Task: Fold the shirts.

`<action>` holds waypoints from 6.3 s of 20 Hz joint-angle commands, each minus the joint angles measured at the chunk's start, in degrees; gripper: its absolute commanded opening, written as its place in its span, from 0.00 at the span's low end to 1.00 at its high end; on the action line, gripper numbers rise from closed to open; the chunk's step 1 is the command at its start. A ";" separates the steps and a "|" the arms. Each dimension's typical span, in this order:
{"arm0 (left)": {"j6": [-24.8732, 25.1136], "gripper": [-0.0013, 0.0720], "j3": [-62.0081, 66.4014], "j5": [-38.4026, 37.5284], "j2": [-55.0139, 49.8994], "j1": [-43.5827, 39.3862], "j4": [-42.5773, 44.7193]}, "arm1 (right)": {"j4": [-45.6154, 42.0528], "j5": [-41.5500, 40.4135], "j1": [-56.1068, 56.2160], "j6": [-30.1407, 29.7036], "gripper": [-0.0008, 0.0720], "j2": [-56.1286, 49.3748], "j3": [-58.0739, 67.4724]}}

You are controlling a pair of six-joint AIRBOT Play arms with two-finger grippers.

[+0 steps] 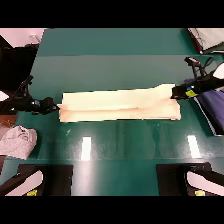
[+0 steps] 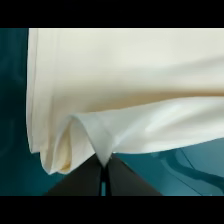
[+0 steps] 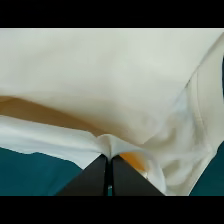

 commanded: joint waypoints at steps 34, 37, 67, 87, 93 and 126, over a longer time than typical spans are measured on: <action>-4.28 0.05 10.67 0.70 -6.86 -23.52 -3.98 | 27.54 12.66 -18.36 -24.92 0.79 -31.82 10.32; -4.28 0.05 10.67 0.70 -6.86 -23.52 -3.96 | 27.45 13.20 -16.61 -25.00 0.77 -31.82 10.29; -9.07 0.05 44.04 8.15 -44.41 -42.84 -3.78 | 27.52 16.52 11.19 -8.98 0.03 -13.64 38.91; -9.03 0.05 72.52 -30.05 -36.20 -24.09 20.55 | 27.58 4.68 28.63 -8.31 0.03 -23.17 39.91; -9.03 0.05 72.52 -33.88 -23.80 -14.10 29.51 | 27.82 -4.17 34.60 -9.84 0.04 -26.86 39.91; -8.87 0.05 65.85 -31.10 -19.65 -12.46 16.92 | 37.07 -7.08 21.66 -8.31 0.84 -36.70 18.43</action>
